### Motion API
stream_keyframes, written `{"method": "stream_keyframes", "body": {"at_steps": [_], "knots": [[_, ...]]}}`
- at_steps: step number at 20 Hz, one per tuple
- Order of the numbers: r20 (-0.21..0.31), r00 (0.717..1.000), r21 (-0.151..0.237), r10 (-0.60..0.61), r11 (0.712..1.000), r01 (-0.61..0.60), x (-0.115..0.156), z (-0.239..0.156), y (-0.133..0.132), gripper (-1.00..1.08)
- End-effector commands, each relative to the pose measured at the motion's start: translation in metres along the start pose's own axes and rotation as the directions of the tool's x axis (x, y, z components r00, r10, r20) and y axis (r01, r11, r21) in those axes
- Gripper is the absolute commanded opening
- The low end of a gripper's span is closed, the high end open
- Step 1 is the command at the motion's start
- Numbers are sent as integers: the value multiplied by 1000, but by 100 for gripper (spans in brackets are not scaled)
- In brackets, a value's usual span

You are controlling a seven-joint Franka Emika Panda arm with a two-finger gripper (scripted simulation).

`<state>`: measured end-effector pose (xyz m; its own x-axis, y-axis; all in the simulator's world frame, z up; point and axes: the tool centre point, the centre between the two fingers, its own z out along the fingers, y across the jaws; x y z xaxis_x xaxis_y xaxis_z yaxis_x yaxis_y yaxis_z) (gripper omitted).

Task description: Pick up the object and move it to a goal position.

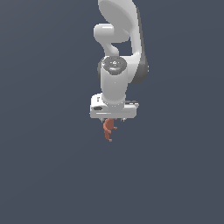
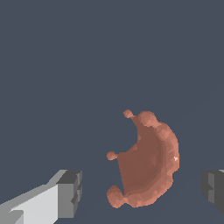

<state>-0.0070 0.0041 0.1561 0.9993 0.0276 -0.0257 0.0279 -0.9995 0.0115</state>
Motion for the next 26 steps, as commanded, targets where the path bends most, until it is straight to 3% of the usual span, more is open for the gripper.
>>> {"method": "stream_keyframes", "body": {"at_steps": [1,15,26], "knots": [[0,1000,0,0,1000,0,0,0,0,28],[-16,1000,7,-13,1000,13,5,-4,4,28],[-31,989,2,-146,989,146,9,4,12,28]]}}
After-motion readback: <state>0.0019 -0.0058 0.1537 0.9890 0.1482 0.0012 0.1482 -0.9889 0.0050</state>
